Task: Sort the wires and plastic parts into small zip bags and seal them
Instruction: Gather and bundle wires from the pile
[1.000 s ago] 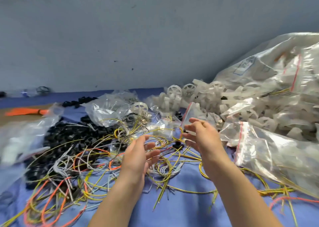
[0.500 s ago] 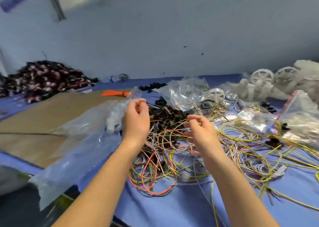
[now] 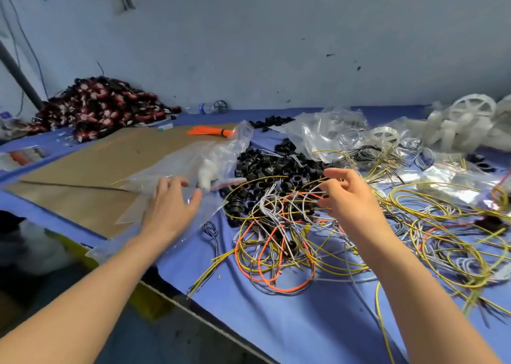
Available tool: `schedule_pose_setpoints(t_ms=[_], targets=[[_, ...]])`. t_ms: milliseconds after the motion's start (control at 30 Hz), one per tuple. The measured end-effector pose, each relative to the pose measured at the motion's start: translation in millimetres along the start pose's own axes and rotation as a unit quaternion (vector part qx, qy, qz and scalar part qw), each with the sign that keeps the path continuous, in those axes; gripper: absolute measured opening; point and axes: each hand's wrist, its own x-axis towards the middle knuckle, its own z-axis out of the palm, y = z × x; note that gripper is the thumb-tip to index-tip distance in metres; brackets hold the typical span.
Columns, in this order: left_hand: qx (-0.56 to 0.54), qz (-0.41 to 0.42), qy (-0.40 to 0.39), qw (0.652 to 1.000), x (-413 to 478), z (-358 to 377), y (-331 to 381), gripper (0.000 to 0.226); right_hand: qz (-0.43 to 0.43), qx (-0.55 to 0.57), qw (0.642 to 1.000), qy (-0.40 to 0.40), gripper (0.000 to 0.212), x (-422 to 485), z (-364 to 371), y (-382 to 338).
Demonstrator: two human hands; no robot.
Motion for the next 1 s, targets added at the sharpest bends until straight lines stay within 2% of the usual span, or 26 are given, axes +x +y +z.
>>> schedule_pose_setpoints(t_ms=[67,133,200,300,400,533,600,633,667,700,733,800,833,867,933,1000], targets=[[0.015,0.094,-0.04,0.995,-24,0,2,0.048,0.0,0.012,1.0,0.003,0.021,-1,-4,-3],[0.084,0.134,-0.099,0.983,-33,4,0,0.063,0.0,0.018,1.0,0.005,0.022,-3,-5,-5],[0.118,0.107,-0.145,0.977,-30,5,-2,0.069,0.002,0.017,1.0,0.0,0.022,-7,-4,-4],[0.118,0.044,-0.188,0.974,-18,3,0,0.059,-0.006,0.015,1.0,-0.015,0.021,-14,-1,-1],[0.122,0.029,-0.162,0.979,-10,3,0,0.031,-0.015,-0.001,1.0,-0.02,0.02,-18,-1,-3],[0.102,-0.004,-0.1,0.99,-9,-14,12,0.028,-0.01,0.005,1.0,-0.015,0.019,-23,-7,-7],[0.004,0.016,-0.036,0.999,-10,-34,33,0.026,-0.006,0.007,1.0,-0.013,0.018,-26,-11,-9],[-0.087,0.034,-0.007,0.996,-12,-48,51,0.024,-0.006,0.012,1.0,-0.011,0.018,-28,-13,-11],[-0.212,0.043,0.007,0.976,-17,-64,72,0.024,-0.003,0.019,1.0,-0.012,0.017,-29,-16,-13],[-0.364,0.038,0.006,0.931,-23,-80,95,0.023,0.0,0.028,0.999,-0.016,0.017,-30,-18,-15],[-0.514,0.021,-0.001,0.857,-29,-95,117,0.021,0.008,0.042,0.999,-0.021,0.016,-32,-20,-18],[-0.747,-0.024,-0.046,0.663,-42,-116,151,0.02,0.05,0.085,0.994,-0.042,0.021,-37,-24,-25],[-0.81,-0.049,-0.069,0.58,-49,-120,165,0.02,0.081,0.119,0.988,-0.055,0.028,-41,-27,-28],[-0.84,-0.074,-0.081,0.531,-55,-119,178,0.021,0.112,0.158,0.979,-0.07,0.036,-44,-31,-30],[-0.86,-0.119,-0.089,0.487,-69,-106,202,0.023,0.144,0.239,0.955,-0.103,0.047,-50,-44,-31],[-0.86,-0.168,-0.112,0.469,-83,-86,222,0.023,0.118,0.293,0.944,-0.1,0.043,-55,-65,-32]])
